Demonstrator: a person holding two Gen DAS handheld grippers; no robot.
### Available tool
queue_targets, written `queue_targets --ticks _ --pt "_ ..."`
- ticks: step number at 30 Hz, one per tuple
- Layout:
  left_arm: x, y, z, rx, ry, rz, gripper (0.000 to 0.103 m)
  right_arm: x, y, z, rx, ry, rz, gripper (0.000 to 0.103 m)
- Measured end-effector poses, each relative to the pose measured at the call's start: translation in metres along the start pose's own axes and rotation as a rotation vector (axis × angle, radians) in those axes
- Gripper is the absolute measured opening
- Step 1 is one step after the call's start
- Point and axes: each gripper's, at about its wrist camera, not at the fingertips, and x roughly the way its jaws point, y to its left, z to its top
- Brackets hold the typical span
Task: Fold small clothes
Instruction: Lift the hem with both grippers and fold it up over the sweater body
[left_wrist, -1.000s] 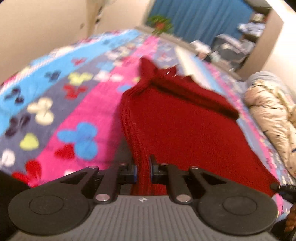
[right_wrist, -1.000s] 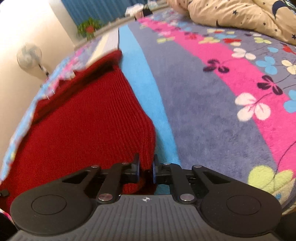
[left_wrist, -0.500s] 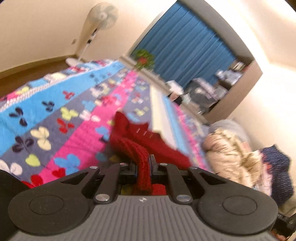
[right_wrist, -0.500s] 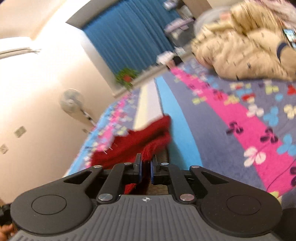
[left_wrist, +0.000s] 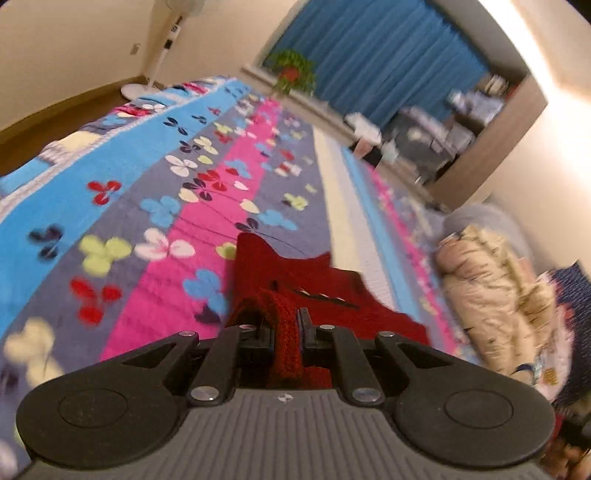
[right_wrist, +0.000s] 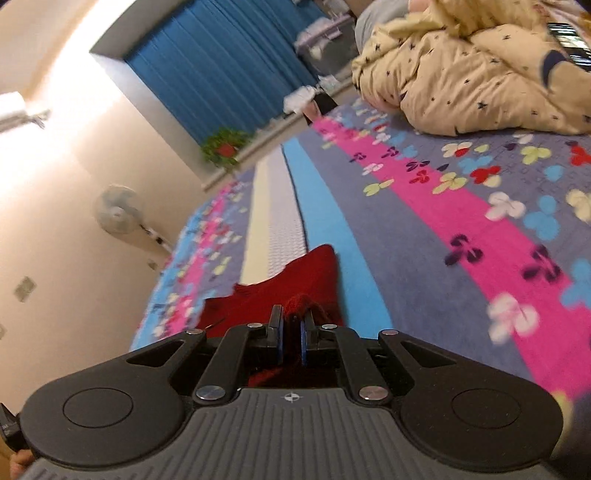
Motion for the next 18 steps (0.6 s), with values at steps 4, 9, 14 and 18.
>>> queue_targets --ticks 4,9,14,18 --pt "0.066 0.014 0.017 0.071 0.036 0.089 0.012 0.09 -0.003 0.029 -0.012 0.094 -0.055 0.008" --pt "0.106 0.023 0.007 0.091 0.113 0.174 0.012 0.148 -0.01 0.009 -0.085 0.14 -0.102 0.008" --pt "0.119 0.022 0.01 0.115 0.104 0.169 0.012 0.161 -0.014 0.007 -0.048 0.126 -0.123 0.009" --pt "0.124 0.03 0.019 0.011 0.101 0.136 0.013 0.167 -0.026 0.013 0.024 0.096 -0.107 0.008"
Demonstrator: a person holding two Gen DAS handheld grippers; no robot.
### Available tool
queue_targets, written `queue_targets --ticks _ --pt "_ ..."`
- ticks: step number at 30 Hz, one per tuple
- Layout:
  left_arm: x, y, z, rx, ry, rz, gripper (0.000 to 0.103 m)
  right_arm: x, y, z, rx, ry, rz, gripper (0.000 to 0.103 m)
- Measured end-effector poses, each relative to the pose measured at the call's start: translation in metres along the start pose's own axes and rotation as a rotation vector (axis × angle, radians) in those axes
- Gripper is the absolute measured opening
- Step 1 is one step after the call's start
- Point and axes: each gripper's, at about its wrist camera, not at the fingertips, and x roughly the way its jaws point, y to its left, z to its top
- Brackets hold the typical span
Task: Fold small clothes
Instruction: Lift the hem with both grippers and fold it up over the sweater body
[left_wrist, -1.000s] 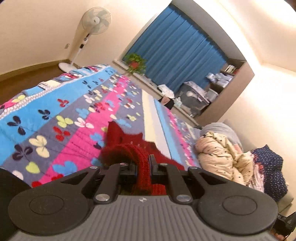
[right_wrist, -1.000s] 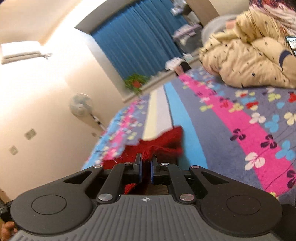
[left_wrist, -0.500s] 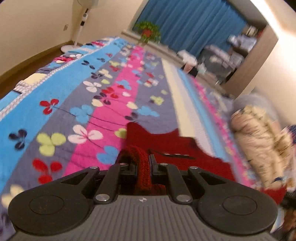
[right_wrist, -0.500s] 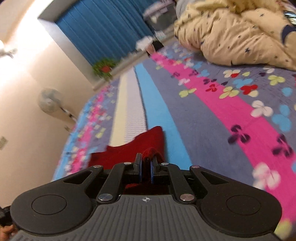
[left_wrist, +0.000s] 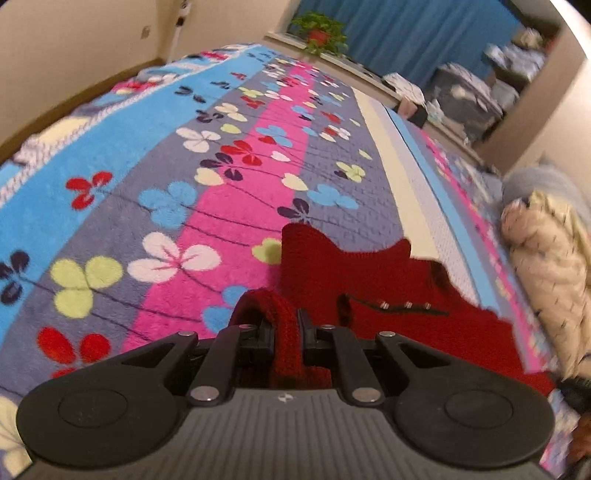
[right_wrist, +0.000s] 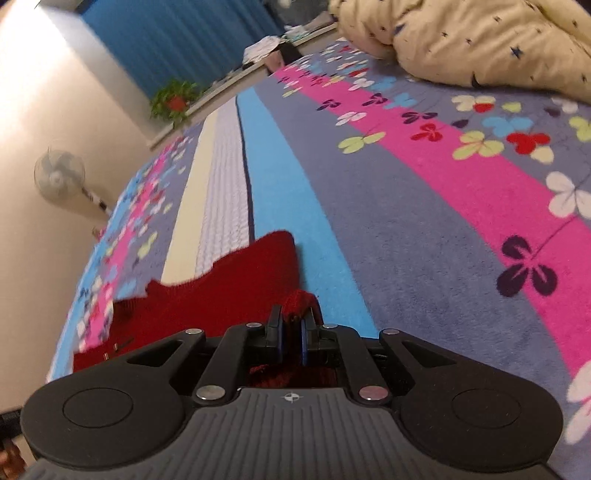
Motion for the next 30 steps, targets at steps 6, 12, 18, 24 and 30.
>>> queue_targets --ticks 6,12,18,24,30 --pt "0.0 0.024 0.012 -0.174 0.028 -0.053 0.02 0.009 -0.021 0.009 0.122 -0.017 -0.016 0.014" --pt "-0.011 0.032 0.014 -0.208 0.022 -0.09 0.023 -0.007 -0.036 0.013 0.134 -0.074 -0.107 0.017" --pt "-0.03 0.048 0.019 -0.263 -0.073 -0.015 0.061 -0.02 -0.04 0.008 0.114 -0.089 -0.118 0.025" --pt "-0.039 0.063 0.018 -0.257 -0.038 0.02 0.061 -0.029 -0.036 0.003 0.098 -0.079 -0.116 0.027" --pt "-0.038 0.069 0.01 -0.195 0.025 0.079 0.065 -0.034 -0.036 0.002 0.073 -0.07 -0.115 0.038"
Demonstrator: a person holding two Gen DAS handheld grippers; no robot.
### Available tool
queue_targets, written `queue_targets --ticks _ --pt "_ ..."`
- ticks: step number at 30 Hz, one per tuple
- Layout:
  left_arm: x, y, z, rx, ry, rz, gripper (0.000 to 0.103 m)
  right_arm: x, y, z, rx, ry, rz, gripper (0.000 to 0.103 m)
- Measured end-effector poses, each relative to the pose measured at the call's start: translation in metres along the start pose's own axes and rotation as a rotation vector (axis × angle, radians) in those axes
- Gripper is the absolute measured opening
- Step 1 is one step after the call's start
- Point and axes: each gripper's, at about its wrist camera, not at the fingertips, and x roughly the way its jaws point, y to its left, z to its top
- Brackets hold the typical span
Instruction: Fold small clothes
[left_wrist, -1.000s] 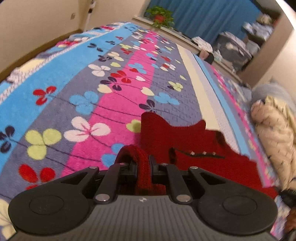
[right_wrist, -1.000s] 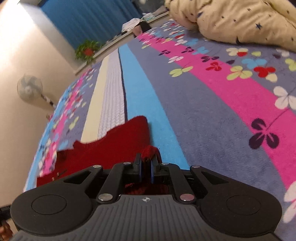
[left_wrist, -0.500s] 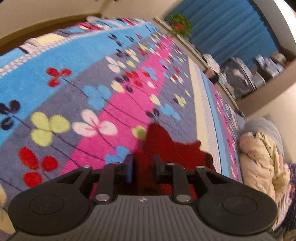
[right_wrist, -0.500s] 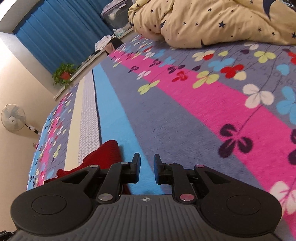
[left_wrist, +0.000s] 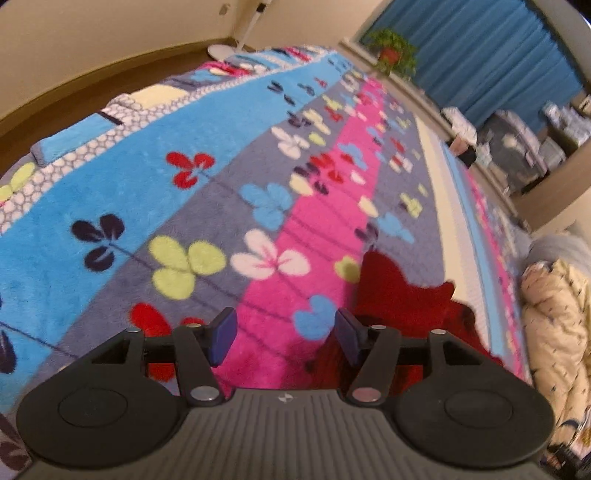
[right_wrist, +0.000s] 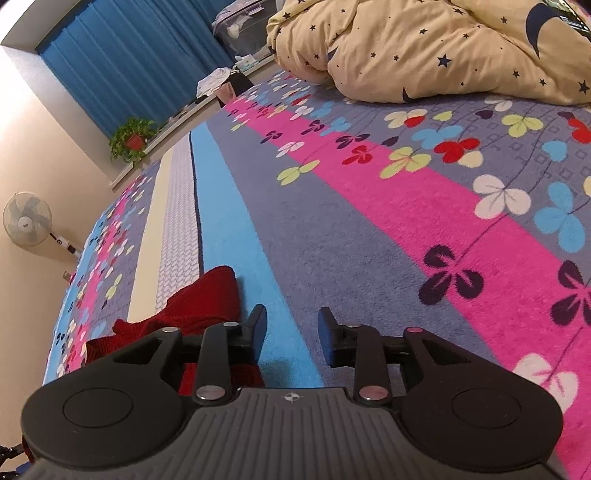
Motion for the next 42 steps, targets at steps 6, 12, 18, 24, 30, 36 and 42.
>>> queue_targets --ticks 6,12,18,24,30,36,42 --pt "0.013 -0.026 -0.011 0.135 0.054 -0.022 0.071 0.011 0.005 -0.005 -0.049 0.084 0.018 0.059" --pt "0.028 -0.047 -0.018 0.237 0.067 0.003 0.073 0.022 0.023 -0.012 -0.153 0.163 0.083 0.062" --pt "0.049 -0.064 -0.019 0.356 0.103 0.031 0.08 0.042 0.045 -0.024 -0.334 0.217 0.045 0.063" --pt "0.062 -0.07 -0.016 0.405 0.144 0.002 0.082 0.048 0.054 -0.021 -0.382 0.172 0.059 0.063" --pt "0.073 -0.073 -0.011 0.429 0.151 -0.026 0.082 0.06 0.063 -0.016 -0.395 0.162 0.097 0.063" --pt "0.075 -0.085 -0.007 0.486 0.108 -0.086 0.082 0.077 0.069 -0.011 -0.387 0.149 0.113 0.062" --pt "0.081 -0.103 -0.01 0.632 0.058 -0.176 0.027 0.085 0.078 -0.009 -0.417 0.115 0.13 0.031"
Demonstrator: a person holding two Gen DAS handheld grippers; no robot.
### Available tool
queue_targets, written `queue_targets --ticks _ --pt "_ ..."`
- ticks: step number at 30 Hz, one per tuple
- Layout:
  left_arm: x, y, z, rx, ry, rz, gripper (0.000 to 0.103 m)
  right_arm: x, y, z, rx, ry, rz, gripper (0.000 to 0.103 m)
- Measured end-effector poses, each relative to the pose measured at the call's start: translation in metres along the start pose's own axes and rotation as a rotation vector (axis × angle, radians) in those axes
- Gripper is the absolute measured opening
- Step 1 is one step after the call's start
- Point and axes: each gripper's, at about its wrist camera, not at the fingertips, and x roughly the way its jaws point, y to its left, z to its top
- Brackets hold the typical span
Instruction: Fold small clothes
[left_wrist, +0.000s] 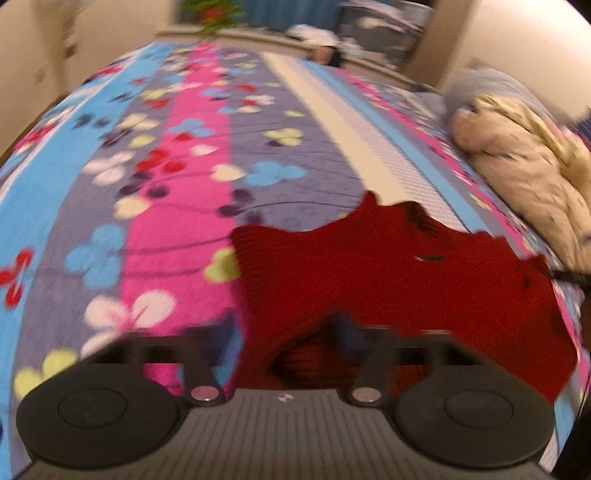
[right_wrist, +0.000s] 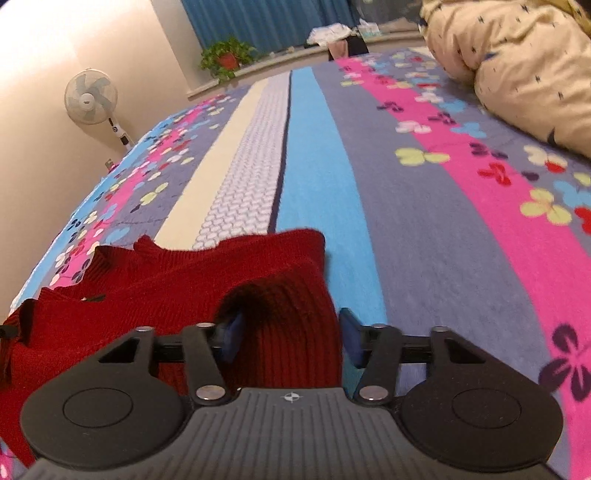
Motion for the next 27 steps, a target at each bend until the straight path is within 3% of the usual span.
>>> queue_targets --ticks 1,3,5,7,8,9,11,12,14,16,18,20,21,22,25,27 --pt "-0.001 -0.002 0.001 0.033 -0.019 0.0 0.017 0.0 0.001 0.001 -0.008 -0.006 0.006 0.017" --pt "-0.007 0.003 0.007 0.032 -0.076 -0.009 0.009 -0.004 0.001 0.006 -0.009 -0.034 0.019 0.012" --pt "-0.02 0.023 0.015 -0.108 -0.172 -0.035 0.008 -0.016 -0.011 0.016 0.096 -0.115 0.059 0.011" --pt "-0.022 0.055 0.016 -0.348 -0.258 -0.087 0.008 -0.026 -0.029 0.023 0.23 -0.199 0.097 0.011" --pt "-0.016 0.062 0.015 -0.412 -0.253 -0.072 0.009 -0.025 -0.036 0.024 0.283 -0.213 0.086 0.011" --pt "-0.003 0.064 0.014 -0.435 -0.198 -0.038 0.01 -0.018 -0.04 0.022 0.316 -0.201 0.043 0.011" --pt "0.02 0.057 0.014 -0.377 -0.056 0.0 0.01 0.009 -0.035 0.017 0.285 -0.083 -0.051 0.012" --pt "0.024 0.052 0.014 -0.349 -0.037 0.027 0.011 0.018 -0.03 0.015 0.249 -0.041 -0.07 0.015" --pt "0.02 0.054 0.015 -0.372 -0.066 0.017 0.027 0.023 -0.02 0.015 0.202 -0.032 -0.096 0.023" --pt "0.019 0.062 0.014 -0.443 -0.075 -0.017 0.052 0.021 -0.02 0.017 0.202 -0.04 -0.077 0.043" --pt "0.026 0.065 0.013 -0.466 -0.034 -0.015 0.054 0.024 -0.026 0.017 0.232 -0.02 -0.069 0.044" --pt "0.03 0.064 0.013 -0.456 -0.016 -0.004 0.049 0.027 -0.027 0.014 0.244 0.002 -0.075 0.044" --pt "0.028 0.058 0.014 -0.422 -0.029 -0.011 0.023 0.029 -0.024 0.014 0.238 0.002 -0.075 0.035" --pt "0.025 0.054 0.015 -0.386 -0.038 -0.027 0.008 0.026 -0.019 0.013 0.208 -0.017 -0.082 0.013" --pt "0.004 0.038 0.024 -0.247 -0.167 0.057 0.007 0.005 -0.002 0.021 0.108 -0.151 -0.097 0.013" --pt "-0.013 0.043 0.028 -0.285 -0.278 0.072 0.007 -0.011 0.005 0.026 0.096 -0.266 -0.062 0.012"
